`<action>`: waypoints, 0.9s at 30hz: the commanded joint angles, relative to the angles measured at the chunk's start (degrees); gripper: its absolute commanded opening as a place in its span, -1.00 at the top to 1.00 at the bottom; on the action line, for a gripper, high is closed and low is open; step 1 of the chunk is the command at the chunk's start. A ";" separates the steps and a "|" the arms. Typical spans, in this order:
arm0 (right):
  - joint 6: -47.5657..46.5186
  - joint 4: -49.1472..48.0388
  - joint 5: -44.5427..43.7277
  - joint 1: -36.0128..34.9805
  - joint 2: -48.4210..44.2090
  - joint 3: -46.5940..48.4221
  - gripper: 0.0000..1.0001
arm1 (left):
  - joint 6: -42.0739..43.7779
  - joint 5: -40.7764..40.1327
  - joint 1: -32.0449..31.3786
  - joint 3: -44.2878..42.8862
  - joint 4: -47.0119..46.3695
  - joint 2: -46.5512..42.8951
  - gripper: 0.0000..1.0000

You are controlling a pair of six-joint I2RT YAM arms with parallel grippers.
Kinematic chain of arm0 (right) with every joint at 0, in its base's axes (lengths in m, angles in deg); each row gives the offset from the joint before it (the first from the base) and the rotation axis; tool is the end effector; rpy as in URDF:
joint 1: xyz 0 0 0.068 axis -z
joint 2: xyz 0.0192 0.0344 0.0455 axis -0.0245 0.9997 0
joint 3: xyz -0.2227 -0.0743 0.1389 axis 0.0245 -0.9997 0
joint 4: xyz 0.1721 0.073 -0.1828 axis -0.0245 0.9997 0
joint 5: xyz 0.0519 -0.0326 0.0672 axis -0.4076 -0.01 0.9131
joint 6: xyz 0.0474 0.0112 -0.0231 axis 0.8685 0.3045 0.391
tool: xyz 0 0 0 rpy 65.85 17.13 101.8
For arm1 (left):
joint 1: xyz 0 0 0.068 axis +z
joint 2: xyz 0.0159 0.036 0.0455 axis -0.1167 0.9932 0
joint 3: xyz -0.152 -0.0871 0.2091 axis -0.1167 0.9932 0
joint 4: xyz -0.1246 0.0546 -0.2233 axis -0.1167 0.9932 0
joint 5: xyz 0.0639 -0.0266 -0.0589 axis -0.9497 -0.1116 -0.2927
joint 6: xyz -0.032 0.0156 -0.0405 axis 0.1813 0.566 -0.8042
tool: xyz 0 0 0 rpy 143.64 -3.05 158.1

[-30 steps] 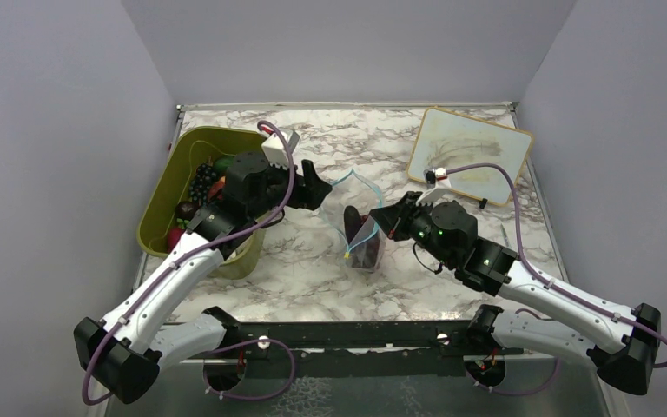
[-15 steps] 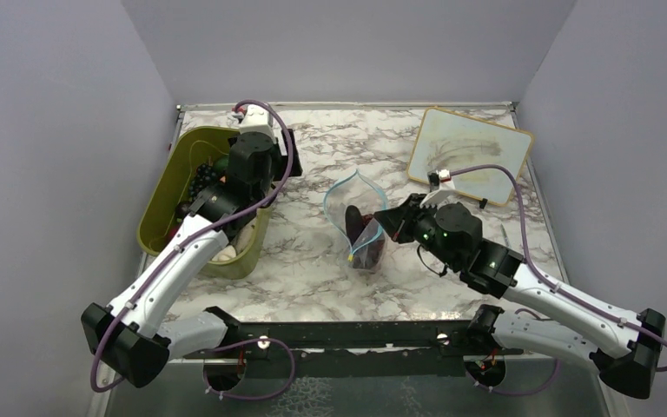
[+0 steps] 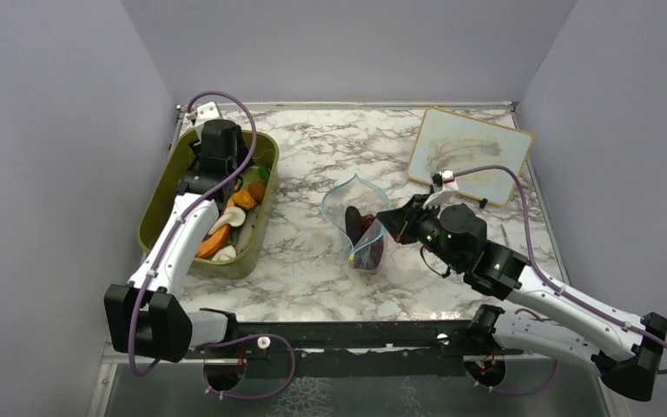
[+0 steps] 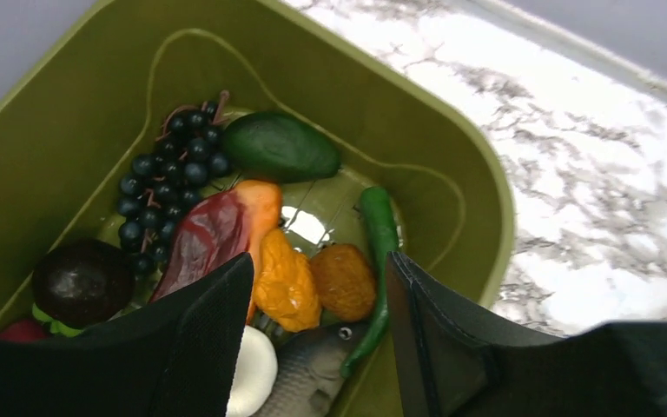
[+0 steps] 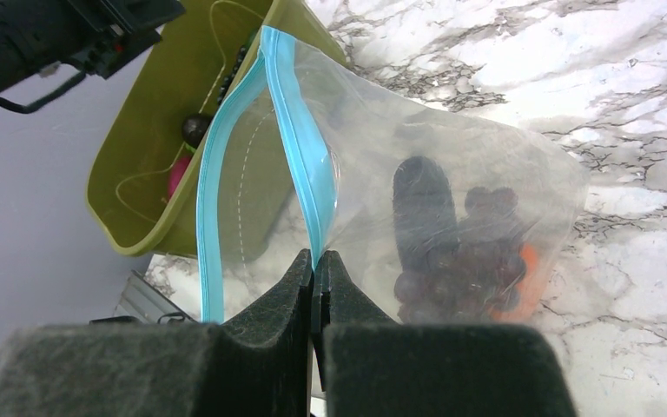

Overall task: Place the food in the zip-top bag and seal the zipper
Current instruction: Pick up the fake vegetable from the bin.

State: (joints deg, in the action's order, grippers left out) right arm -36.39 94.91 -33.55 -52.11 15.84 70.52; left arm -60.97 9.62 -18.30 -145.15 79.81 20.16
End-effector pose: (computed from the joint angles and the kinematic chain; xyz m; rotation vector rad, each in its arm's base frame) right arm 0.1246 0.1509 0.3145 0.0258 1.9353 0.8767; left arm 0.2824 -0.0437 0.3474 -0.5011 1.9508 -0.0049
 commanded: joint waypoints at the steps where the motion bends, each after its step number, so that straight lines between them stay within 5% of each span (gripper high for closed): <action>1: 0.03 0.19 -1.29 -0.10 -1.44 -0.03 0.98 | 1.74 3.78 3.12 3.34 -3.90 1.78 -0.16; 27: 0.18 0.68 -1.41 -0.09 0.31 3.10 0.98 | 2.86 14.32 10.42 6.08 -4.90 18.33 -0.05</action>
State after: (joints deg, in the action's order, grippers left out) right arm -36.35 97.09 -33.99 -52.11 16.37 72.03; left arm -58.28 21.05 -8.50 -138.95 76.09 38.10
